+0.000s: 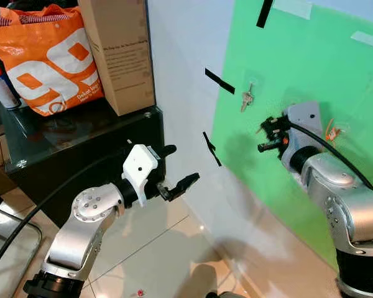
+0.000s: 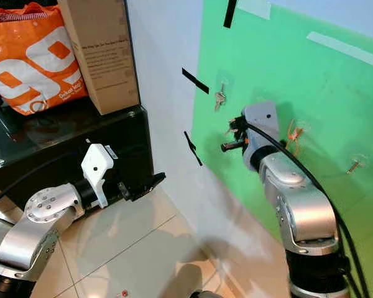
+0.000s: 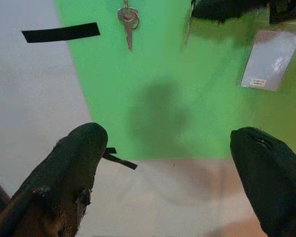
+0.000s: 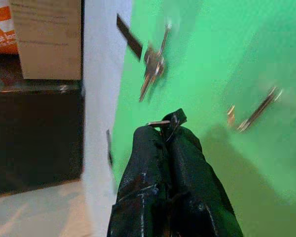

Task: Hang keys on a hook

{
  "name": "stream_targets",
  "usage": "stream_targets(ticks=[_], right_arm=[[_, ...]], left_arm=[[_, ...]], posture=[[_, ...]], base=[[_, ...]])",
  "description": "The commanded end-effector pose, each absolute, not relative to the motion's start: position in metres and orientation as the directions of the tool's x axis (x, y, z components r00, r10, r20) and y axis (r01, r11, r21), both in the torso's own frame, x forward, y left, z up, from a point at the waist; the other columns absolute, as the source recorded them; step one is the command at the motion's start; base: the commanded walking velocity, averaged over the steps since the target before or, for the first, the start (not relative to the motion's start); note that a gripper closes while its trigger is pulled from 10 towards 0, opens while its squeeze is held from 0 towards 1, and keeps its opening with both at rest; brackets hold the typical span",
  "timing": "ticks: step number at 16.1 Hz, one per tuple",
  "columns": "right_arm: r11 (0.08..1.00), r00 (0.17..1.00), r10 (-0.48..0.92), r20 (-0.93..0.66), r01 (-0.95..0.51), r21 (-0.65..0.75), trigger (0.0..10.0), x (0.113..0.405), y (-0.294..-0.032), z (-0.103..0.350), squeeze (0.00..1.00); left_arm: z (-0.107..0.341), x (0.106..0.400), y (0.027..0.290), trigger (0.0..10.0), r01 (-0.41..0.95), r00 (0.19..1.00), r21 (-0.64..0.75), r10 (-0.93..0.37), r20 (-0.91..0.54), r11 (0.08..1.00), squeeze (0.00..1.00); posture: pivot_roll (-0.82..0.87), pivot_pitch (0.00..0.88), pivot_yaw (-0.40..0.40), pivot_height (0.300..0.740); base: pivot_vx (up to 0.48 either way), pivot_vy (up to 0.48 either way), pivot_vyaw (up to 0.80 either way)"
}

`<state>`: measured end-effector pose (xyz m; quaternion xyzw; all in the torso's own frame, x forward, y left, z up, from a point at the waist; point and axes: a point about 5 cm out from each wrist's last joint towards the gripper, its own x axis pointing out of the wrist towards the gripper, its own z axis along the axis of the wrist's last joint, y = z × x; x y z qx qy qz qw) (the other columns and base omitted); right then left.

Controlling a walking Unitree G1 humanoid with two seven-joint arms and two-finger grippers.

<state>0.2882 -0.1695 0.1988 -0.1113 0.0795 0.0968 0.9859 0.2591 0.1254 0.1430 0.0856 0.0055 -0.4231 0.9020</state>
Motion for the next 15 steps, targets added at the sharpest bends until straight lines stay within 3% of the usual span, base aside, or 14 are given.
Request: stream_targets(ticks=[1,7,10,11,15], right_arm=[[0.939,0.974,0.188,-0.129,-0.217,-0.268,10.0,0.288,-0.166,0.209,0.00],[0.902,0.982,0.172,-0.078,-0.189,-0.388,10.0,0.292,-0.165,0.219,0.00],[0.933,0.976,0.187,-0.111,-0.212,-0.292,10.0,0.295,-0.163,0.215,0.00],[0.962,0.970,0.202,-0.134,-0.223,-0.160,10.0,0.297,-0.162,0.213,0.00],[0.967,0.959,0.250,-0.135,-0.242,0.078,10.0,0.298,-0.161,0.215,0.00]], left_arm=[[0.146,0.261,0.123,10.0,0.770,0.633,0.163,-0.770,-0.078,0.616,0.00],[0.149,0.262,0.121,10.0,0.771,0.632,0.169,-0.772,-0.074,0.615,0.00],[0.148,0.261,0.122,10.0,0.769,0.634,0.168,-0.770,-0.074,0.617,0.00],[0.148,0.260,0.122,10.0,0.768,0.635,0.167,-0.769,-0.074,0.619,0.00],[0.149,0.260,0.124,10.0,0.766,0.638,0.167,-0.767,-0.075,0.621,0.00]], posture=[[-0.07,0.000,0.004,0.740],[-0.07,0.000,0.000,0.740],[-0.06,0.000,-0.007,0.740],[-0.06,0.000,-0.008,0.740],[-0.06,0.000,-0.009,0.740]], base=[[0.000,0.000,0.00],[0.000,0.000,0.00],[0.000,0.000,0.00],[0.000,0.000,0.00],[0.000,0.000,0.00]])
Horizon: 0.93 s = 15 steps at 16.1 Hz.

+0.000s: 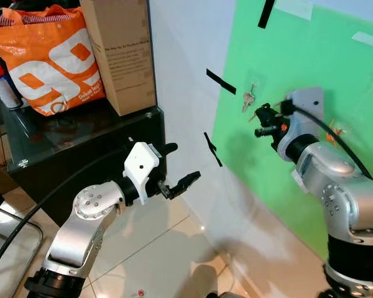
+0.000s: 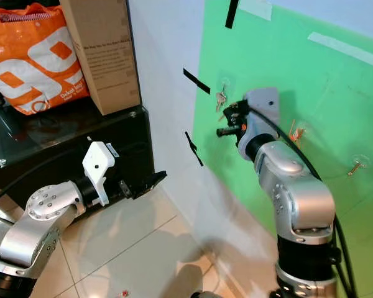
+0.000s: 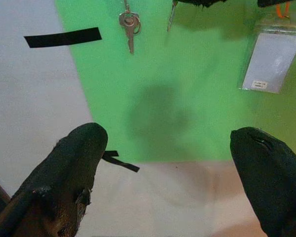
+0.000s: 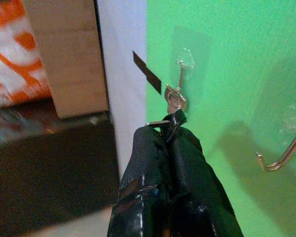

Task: Hang keys on a hook

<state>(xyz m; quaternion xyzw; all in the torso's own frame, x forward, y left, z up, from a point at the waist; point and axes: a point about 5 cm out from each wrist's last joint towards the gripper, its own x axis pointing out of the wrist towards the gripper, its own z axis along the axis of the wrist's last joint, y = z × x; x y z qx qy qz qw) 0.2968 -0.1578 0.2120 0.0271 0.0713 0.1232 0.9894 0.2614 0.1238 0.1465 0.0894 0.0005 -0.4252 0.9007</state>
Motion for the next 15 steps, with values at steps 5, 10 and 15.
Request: stream_targets(ticks=[5,10,15], right_arm=[[0.935,0.961,0.243,-0.131,-0.197,0.295,10.0,0.298,-0.167,0.217,0.00],[0.873,0.959,0.240,-0.150,-0.145,0.465,10.0,0.294,-0.171,0.214,0.00],[0.840,0.963,0.212,-0.164,-0.094,0.534,10.0,0.294,-0.175,0.212,0.00]], left_arm=[[0.153,0.261,0.124,10.0,0.766,0.637,0.167,-0.768,-0.071,0.620,0.00],[0.150,0.256,0.123,10.0,0.771,0.632,0.163,-0.772,-0.075,0.615,0.00],[0.150,0.257,0.122,10.0,0.774,0.629,0.159,-0.773,-0.079,0.613,0.00]], posture=[[-0.06,0.000,-0.005,0.740],[-0.07,0.000,0.001,0.740],[-0.07,0.000,0.003,0.740]], base=[[0.000,0.000,0.00],[0.000,0.000,0.00],[0.000,0.000,0.00]])
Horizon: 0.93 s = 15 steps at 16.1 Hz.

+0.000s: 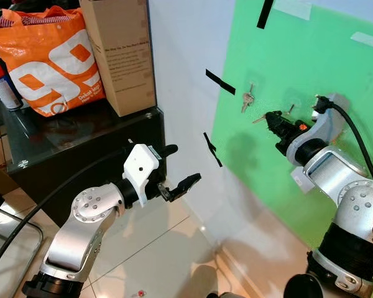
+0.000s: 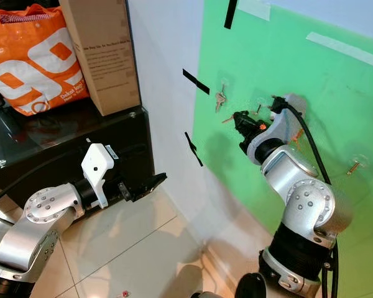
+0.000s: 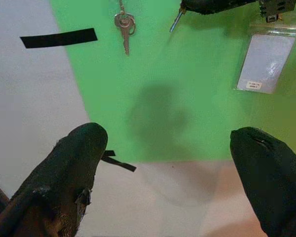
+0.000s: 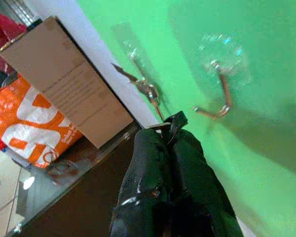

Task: Hang keys on a hook

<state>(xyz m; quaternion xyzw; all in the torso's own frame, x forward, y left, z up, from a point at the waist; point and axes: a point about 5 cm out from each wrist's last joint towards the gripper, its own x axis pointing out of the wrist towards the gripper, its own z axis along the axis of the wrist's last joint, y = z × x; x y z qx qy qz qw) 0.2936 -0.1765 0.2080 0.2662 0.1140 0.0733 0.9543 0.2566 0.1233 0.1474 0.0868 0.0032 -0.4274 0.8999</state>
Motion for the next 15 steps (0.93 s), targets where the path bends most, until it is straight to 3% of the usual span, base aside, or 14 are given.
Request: stream_targets(ticks=[1,11,15], right_arm=[[0.836,0.964,0.208,-0.165,-0.087,0.542,10.0,0.294,-0.176,0.212,0.00],[0.802,0.925,0.236,-0.297,-0.012,0.598,10.0,0.284,-0.176,0.183,0.00],[0.842,0.941,0.265,-0.211,-0.119,0.527,10.0,0.283,-0.173,0.195,0.00]], left_arm=[[0.150,0.257,0.122,10.0,0.774,0.629,0.159,-0.774,-0.079,0.613,0.00],[0.150,0.255,0.123,10.0,0.777,0.626,0.157,-0.775,-0.087,0.610,0.00],[0.149,0.253,0.124,10.0,0.778,0.624,0.158,-0.776,-0.088,0.608,0.00]], posture=[[-0.07,0.000,0.003,0.740],[-0.06,0.000,-0.002,0.740],[-0.06,0.000,0.002,0.740]], base=[[0.000,0.000,0.00],[0.000,0.000,0.00],[0.000,0.000,0.00]])
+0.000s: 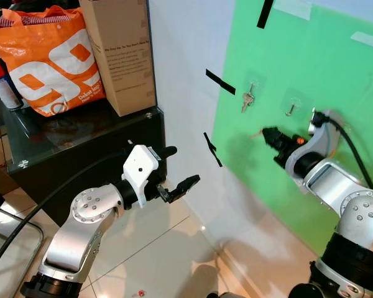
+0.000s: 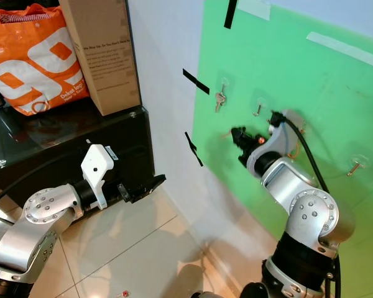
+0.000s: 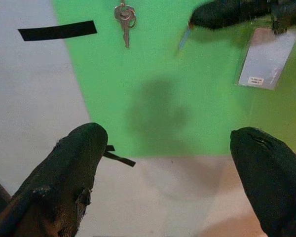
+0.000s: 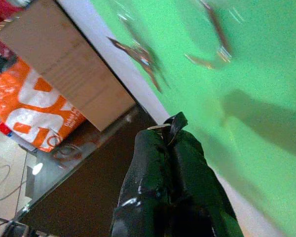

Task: Hang keys on a hook

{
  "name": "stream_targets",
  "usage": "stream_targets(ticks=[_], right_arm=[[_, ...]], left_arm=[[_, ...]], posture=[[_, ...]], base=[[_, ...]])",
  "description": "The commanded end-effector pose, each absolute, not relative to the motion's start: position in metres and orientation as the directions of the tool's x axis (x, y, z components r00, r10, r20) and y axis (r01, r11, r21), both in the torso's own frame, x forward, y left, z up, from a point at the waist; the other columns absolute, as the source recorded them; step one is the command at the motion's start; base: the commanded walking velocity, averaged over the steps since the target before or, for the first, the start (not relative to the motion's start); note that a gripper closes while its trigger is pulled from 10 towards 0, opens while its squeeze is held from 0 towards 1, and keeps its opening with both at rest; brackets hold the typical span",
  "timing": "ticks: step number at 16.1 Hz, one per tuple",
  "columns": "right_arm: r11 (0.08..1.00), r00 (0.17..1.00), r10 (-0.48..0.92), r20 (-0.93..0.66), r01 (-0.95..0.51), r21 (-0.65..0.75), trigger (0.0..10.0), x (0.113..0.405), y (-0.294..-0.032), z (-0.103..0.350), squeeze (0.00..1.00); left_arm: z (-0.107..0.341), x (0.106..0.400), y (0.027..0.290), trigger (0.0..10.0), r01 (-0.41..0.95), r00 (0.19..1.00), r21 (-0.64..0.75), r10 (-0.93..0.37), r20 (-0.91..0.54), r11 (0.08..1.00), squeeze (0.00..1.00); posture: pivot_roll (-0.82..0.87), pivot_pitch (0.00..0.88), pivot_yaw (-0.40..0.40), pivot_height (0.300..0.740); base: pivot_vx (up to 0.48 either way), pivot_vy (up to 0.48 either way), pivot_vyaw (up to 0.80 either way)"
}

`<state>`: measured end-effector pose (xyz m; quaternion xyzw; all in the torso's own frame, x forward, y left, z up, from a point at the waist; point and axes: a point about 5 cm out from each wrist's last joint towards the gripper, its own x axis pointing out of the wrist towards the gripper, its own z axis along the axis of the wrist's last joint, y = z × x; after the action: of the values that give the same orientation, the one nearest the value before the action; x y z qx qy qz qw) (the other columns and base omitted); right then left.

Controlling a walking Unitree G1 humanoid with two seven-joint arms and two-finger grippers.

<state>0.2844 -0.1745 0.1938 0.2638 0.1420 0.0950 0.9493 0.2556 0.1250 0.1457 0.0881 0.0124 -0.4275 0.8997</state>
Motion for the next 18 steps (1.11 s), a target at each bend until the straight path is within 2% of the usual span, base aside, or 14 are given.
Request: stream_targets(ticks=[1,3,7,13,18], right_arm=[[0.863,0.949,0.250,-0.192,-0.129,0.488,10.0,0.283,-0.173,0.199,0.00],[0.897,0.961,0.232,-0.147,-0.153,0.415,10.0,0.285,-0.171,0.209,0.00],[0.903,0.967,0.214,-0.141,-0.140,0.407,10.0,0.287,-0.172,0.210,0.00],[0.876,0.977,0.168,-0.127,-0.089,0.473,10.0,0.297,-0.175,0.212,0.00],[0.819,0.982,0.101,-0.161,0.010,0.573,10.0,0.302,-0.183,0.208,0.00]], left_arm=[[0.148,0.254,0.124,10.0,0.779,0.624,0.158,-0.777,-0.089,0.607,0.00],[0.147,0.255,0.123,10.0,0.782,0.620,0.156,-0.780,-0.091,0.603,0.00],[0.148,0.257,0.122,10.0,0.786,0.615,0.156,-0.783,-0.092,0.598,0.00],[0.148,0.257,0.122,10.0,0.785,0.616,0.160,-0.782,-0.094,0.599,0.00],[0.147,0.256,0.123,10.0,0.784,0.617,0.159,-0.781,-0.094,0.600,0.00]], posture=[[-0.07,0.000,0.004,0.740],[-0.07,0.000,0.011,0.740],[-0.07,0.000,0.015,0.740],[-0.06,0.000,0.012,0.740],[-0.06,0.000,0.007,0.740]], base=[[0.000,0.000,0.00],[0.000,0.000,0.00],[0.000,0.000,0.00],[0.000,0.000,0.00],[0.000,0.000,0.00]])
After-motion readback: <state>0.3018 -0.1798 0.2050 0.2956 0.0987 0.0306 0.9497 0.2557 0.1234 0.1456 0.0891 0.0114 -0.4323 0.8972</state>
